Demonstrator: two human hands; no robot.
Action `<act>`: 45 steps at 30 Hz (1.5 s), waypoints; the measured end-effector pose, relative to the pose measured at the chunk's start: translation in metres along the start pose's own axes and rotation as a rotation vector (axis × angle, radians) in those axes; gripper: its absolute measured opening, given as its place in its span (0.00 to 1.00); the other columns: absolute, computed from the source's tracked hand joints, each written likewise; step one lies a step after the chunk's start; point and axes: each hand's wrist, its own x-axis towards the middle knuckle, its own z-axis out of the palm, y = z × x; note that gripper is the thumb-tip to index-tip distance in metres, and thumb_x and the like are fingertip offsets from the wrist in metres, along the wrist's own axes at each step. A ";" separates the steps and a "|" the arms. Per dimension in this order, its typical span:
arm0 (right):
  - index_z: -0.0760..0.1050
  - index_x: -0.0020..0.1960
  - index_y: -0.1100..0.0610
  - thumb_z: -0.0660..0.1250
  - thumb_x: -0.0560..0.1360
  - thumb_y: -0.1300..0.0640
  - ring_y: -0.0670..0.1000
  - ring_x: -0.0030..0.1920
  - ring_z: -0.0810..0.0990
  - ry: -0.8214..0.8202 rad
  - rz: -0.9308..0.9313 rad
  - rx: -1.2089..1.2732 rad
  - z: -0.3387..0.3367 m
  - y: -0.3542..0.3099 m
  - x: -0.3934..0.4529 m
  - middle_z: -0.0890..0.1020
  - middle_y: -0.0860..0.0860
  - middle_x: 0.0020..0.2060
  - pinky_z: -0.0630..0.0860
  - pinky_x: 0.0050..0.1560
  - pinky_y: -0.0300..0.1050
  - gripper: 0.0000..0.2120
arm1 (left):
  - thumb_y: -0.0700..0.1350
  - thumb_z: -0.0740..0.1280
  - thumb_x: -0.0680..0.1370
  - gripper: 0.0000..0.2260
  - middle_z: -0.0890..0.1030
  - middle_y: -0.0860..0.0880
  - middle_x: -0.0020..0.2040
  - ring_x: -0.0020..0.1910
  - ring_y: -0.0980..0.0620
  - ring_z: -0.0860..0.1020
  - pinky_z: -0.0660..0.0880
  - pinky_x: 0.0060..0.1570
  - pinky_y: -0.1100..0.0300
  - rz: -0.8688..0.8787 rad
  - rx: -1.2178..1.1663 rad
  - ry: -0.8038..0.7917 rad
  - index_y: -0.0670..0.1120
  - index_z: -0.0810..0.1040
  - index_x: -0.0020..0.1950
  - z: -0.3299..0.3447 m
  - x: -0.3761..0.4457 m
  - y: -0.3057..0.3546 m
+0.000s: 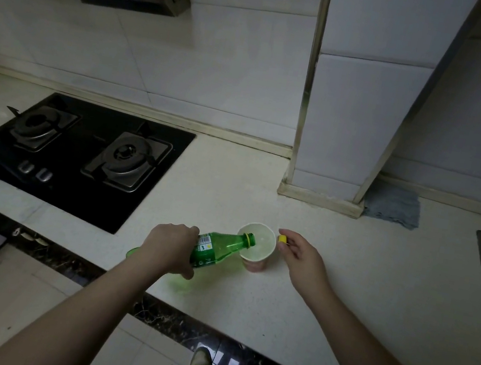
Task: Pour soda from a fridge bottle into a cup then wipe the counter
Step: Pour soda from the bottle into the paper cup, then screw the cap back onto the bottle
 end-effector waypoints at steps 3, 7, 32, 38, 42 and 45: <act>0.76 0.62 0.53 0.65 0.78 0.60 0.44 0.54 0.79 0.006 0.000 0.004 0.000 0.000 0.000 0.80 0.45 0.53 0.72 0.51 0.31 0.13 | 0.58 0.75 0.64 0.28 0.80 0.51 0.50 0.46 0.49 0.80 0.70 0.39 0.58 0.003 -0.021 0.006 0.49 0.71 0.58 0.004 -0.001 -0.001; 0.76 0.62 0.53 0.65 0.78 0.59 0.42 0.53 0.78 0.012 -0.005 -0.001 -0.002 -0.005 -0.001 0.80 0.44 0.52 0.71 0.49 0.28 0.13 | 0.59 0.74 0.63 0.28 0.80 0.51 0.50 0.45 0.49 0.79 0.71 0.38 0.58 0.000 -0.078 -0.007 0.50 0.71 0.58 0.009 -0.001 0.000; 0.79 0.59 0.50 0.71 0.73 0.63 0.39 0.53 0.80 -0.249 -0.360 -0.179 -0.024 -0.070 -0.010 0.81 0.43 0.54 0.73 0.56 0.31 0.17 | 0.59 0.74 0.63 0.28 0.81 0.54 0.48 0.46 0.50 0.80 0.73 0.40 0.59 0.085 -0.457 0.122 0.53 0.70 0.59 0.016 -0.013 0.016; 0.79 0.60 0.48 0.72 0.72 0.60 0.37 0.53 0.78 -0.338 -0.463 -0.361 -0.033 -0.088 -0.013 0.80 0.40 0.54 0.72 0.57 0.30 0.17 | 0.60 0.75 0.62 0.28 0.81 0.54 0.47 0.45 0.50 0.80 0.76 0.42 0.57 0.152 -0.518 0.088 0.53 0.71 0.57 0.016 -0.017 0.016; 0.81 0.56 0.50 0.74 0.70 0.56 0.40 0.48 0.79 -0.308 -0.455 -0.422 -0.031 -0.095 -0.017 0.82 0.42 0.49 0.75 0.53 0.35 0.15 | 0.60 0.74 0.62 0.29 0.81 0.55 0.47 0.45 0.51 0.80 0.77 0.42 0.57 0.151 -0.515 0.121 0.54 0.71 0.59 0.019 -0.020 0.015; 0.83 0.46 0.49 0.72 0.69 0.44 0.42 0.40 0.79 -0.239 -0.414 -0.530 -0.026 -0.101 -0.021 0.82 0.44 0.39 0.77 0.44 0.42 0.11 | 0.60 0.75 0.62 0.30 0.81 0.55 0.49 0.46 0.51 0.80 0.76 0.42 0.58 0.142 -0.509 0.142 0.54 0.70 0.60 0.020 -0.023 0.017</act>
